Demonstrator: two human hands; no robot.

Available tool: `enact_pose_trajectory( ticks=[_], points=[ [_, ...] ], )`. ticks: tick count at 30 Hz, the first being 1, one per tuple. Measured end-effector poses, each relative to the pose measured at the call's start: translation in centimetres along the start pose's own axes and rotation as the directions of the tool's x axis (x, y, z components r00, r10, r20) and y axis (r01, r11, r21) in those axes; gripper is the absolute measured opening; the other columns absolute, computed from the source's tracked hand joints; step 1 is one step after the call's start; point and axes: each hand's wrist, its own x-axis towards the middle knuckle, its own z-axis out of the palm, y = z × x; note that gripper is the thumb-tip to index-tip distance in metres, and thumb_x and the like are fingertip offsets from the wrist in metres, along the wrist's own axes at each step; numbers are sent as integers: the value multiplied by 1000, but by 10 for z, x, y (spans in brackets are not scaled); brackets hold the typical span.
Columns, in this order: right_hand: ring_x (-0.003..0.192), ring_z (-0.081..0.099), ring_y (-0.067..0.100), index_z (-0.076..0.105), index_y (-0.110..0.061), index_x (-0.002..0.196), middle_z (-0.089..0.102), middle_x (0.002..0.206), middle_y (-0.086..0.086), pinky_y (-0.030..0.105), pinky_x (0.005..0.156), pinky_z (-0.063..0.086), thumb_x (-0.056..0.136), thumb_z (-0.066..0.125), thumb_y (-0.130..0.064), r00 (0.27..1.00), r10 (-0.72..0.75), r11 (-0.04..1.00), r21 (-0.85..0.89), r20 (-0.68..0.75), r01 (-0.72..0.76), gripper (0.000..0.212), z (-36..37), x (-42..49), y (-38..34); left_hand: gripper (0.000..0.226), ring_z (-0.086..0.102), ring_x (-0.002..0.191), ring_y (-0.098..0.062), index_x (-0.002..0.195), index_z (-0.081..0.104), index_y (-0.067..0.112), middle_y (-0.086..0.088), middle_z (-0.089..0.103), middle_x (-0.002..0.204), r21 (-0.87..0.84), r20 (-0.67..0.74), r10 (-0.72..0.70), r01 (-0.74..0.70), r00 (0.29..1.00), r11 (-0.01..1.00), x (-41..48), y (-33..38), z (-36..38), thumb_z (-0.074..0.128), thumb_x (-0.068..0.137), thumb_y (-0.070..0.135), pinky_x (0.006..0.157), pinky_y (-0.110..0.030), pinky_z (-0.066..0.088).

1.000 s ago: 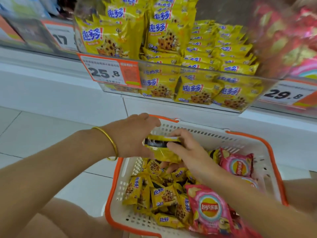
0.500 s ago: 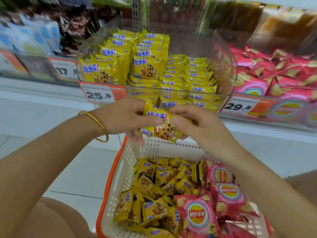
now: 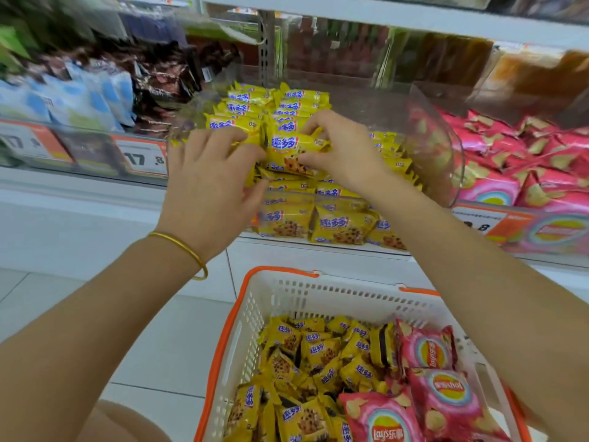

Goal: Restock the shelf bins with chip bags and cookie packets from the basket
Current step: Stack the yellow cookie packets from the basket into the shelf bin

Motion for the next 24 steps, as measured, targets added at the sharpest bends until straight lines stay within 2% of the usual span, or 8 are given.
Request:
enact_pose_trajectory(
  ticks=[5, 10, 12, 15, 17, 19, 22, 24],
  points=[
    [85, 51, 25, 51, -15, 111, 45, 116, 7, 33, 79, 43, 86, 67, -25, 992, -89, 981, -163, 86, 102, 32, 14, 12, -3, 29, 48, 106, -34, 101, 66, 17, -10, 58, 119, 51, 14, 19, -19, 1000, 999, -1, -1, 2, 55, 79, 31, 85, -46, 38],
    [101, 53, 29, 51, -18, 120, 43, 120, 8, 41, 88, 46, 86, 66, -31, 991, -66, 960, -261, 118, 95, 40, 4, 8, -6, 26, 48, 107, -38, 103, 64, 13, -13, 56, 122, -6, -51, 34, -35, 998, 999, -5, 11, -10, 56, 82, 25, 85, -49, 38],
    [104, 52, 27, 50, -18, 125, 44, 118, 8, 40, 89, 46, 87, 65, -30, 995, -103, 941, -326, -3, 96, 43, -12, -11, -12, 22, 52, 99, -38, 101, 65, 9, -15, 58, 113, -70, -85, 87, -93, 993, 993, -9, 21, -18, 55, 84, 19, 81, -47, 39],
    [78, 53, 11, 59, -18, 105, 55, 93, -1, 24, 73, 44, 83, 66, -20, 960, -145, 989, -12, -241, 147, 22, -35, -73, -12, 20, 53, 92, -35, 97, 65, 7, -13, 59, 102, -200, 18, 182, -175, 983, 964, -30, 34, -16, 52, 85, 16, 80, -41, 39],
    [64, 56, 9, 61, -22, 92, 60, 80, -3, 18, 61, 44, 85, 66, -17, 997, -50, 977, 204, -56, 60, 10, -22, -118, 9, 23, 54, 93, -33, 96, 66, 9, -10, 60, 102, -227, 181, 231, -188, 956, 956, -51, 42, -4, 49, 84, 20, 79, -43, 44],
    [58, 60, 5, 62, -25, 92, 63, 84, -5, 13, 55, 43, 88, 64, -17, 932, 84, 957, 233, 353, -174, 9, 17, -145, 44, 26, 56, 91, -30, 95, 67, 12, -7, 62, 101, -212, 350, 265, -199, 899, 957, -70, 47, 12, 46, 82, 23, 74, -45, 50],
    [80, 59, 6, 63, -17, 105, 63, 101, -4, 12, 65, 44, 92, 57, -16, 736, 241, 970, -136, 632, -201, 14, 100, -169, 128, 32, 58, 88, -29, 91, 68, 14, -7, 63, 102, -211, 493, 300, -222, 817, 952, -83, 50, 33, 40, 81, 26, 69, -45, 54],
    [97, 60, 20, 59, -12, 110, 62, 111, 5, 30, 79, 51, 91, 51, -8, 685, 296, 947, -299, 665, -118, 21, 146, -187, 174, 35, 59, 87, -29, 90, 69, 14, -7, 64, 100, -214, 538, 303, -220, 786, 952, -84, 53, 40, 39, 80, 26, 68, -45, 55]
  ],
)
